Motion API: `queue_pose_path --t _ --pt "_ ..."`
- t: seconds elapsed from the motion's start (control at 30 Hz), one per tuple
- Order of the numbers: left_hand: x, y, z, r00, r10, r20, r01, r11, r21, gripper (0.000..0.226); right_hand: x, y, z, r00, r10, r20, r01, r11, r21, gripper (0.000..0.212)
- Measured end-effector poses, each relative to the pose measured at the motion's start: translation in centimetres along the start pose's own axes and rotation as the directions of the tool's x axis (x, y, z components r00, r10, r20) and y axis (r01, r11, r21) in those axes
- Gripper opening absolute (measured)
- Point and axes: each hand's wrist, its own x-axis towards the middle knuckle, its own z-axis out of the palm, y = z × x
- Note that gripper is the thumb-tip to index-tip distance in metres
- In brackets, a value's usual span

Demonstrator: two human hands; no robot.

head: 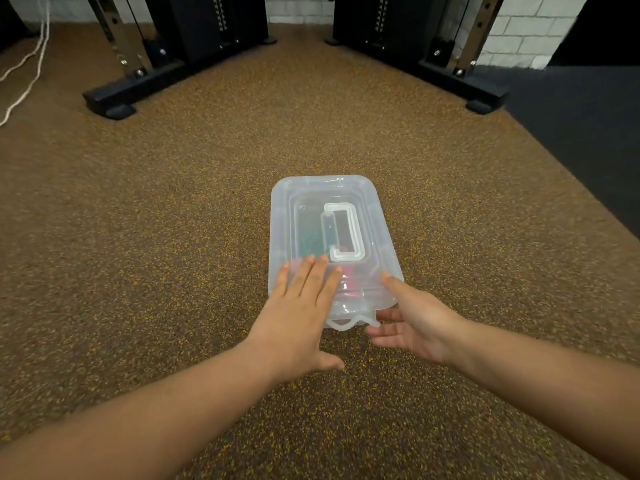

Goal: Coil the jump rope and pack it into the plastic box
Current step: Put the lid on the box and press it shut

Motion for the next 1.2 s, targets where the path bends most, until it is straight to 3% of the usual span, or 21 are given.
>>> queue_pose_path --t 0.1,0.17,0.2,0.23,0.27,0.33,0.37,0.43,0.6,0.8,0.83,0.93,0.97,1.2 --pt "0.7 -0.6 -0.7 0.997 0.011 -0.074 -0.017 0.997 -0.071 0.096 -0.4 0.1 -0.1 0.998 -0.055 0.003 0.055 0.996 -0.068 0.041" --pt "1.2 -1.4 -1.3 0.994 0.042 -0.097 -0.054 0.991 -0.125 0.089 -0.4 0.5 -0.7 0.974 -0.221 -0.042 0.202 0.940 -0.276 0.080" --pt "1.4 -1.6 -1.5 0.995 0.052 -0.085 -0.065 0.986 -0.154 0.092 -0.5 0.4 -1.0 0.938 -0.345 -0.040 0.294 0.849 -0.439 0.102" --pt "1.5 -1.8 -1.8 0.996 0.057 -0.067 -0.069 0.980 -0.185 0.097 -0.6 0.3 -1.2 0.886 -0.463 0.015 0.374 0.697 -0.612 0.118" --pt "1.7 -2.0 -1.9 0.997 0.056 -0.052 -0.066 0.973 -0.223 0.101 -0.7 0.0 -1.5 0.827 -0.548 0.125 0.432 0.478 -0.765 0.126" --pt "2.0 -2.4 -2.1 0.998 0.048 -0.028 -0.055 0.952 -0.301 0.106 -0.3 -0.6 -1.8 0.712 -0.577 0.400 0.448 -0.064 -0.892 0.122" --pt "2.1 -2.5 -2.2 0.999 0.050 -0.015 -0.052 0.942 -0.331 0.106 -0.1 -1.0 -1.8 0.686 -0.537 0.491 0.438 -0.234 -0.868 0.116" --pt "2.4 -2.7 -2.5 0.998 0.059 0.019 -0.047 0.927 -0.373 0.107 0.8 -1.3 -2.0 0.677 -0.490 0.550 0.425 -0.351 -0.835 0.106" --pt "2.8 -3.4 -2.9 0.995 0.069 0.071 -0.029 0.891 -0.453 0.099 1.3 -2.1 -2.2 0.601 -0.526 0.601 0.475 -0.369 -0.799 0.091" --pt "2.6 -4.1 -2.6 0.992 0.103 0.070 -0.054 0.862 -0.504 0.100 2.1 -2.5 -2.6 0.559 -0.526 0.642 0.487 -0.418 -0.767 0.089" --pt "2.7 -4.1 -2.6 0.995 0.087 0.054 -0.046 0.852 -0.521 0.102 2.2 -2.6 -2.7 0.573 -0.534 0.621 0.509 -0.361 -0.781 0.087" --pt "4.0 -4.2 -2.1 0.999 -0.035 -0.027 0.017 0.865 -0.502 0.095 2.9 -3.5 -2.5 0.641 -0.615 0.459 0.590 0.013 -0.807 0.078" --pt "4.8 -4.3 -1.9 0.996 -0.085 -0.033 0.058 0.877 -0.478 0.090 3.4 -3.9 -2.2 0.643 -0.648 0.409 0.596 0.088 -0.798 0.073" --pt "12.2 -6.8 -1.6 0.939 -0.341 -0.030 0.296 0.852 -0.431 0.068 9.3 -8.8 0.0 0.712 -0.683 0.163 0.498 0.327 -0.803 0.059"
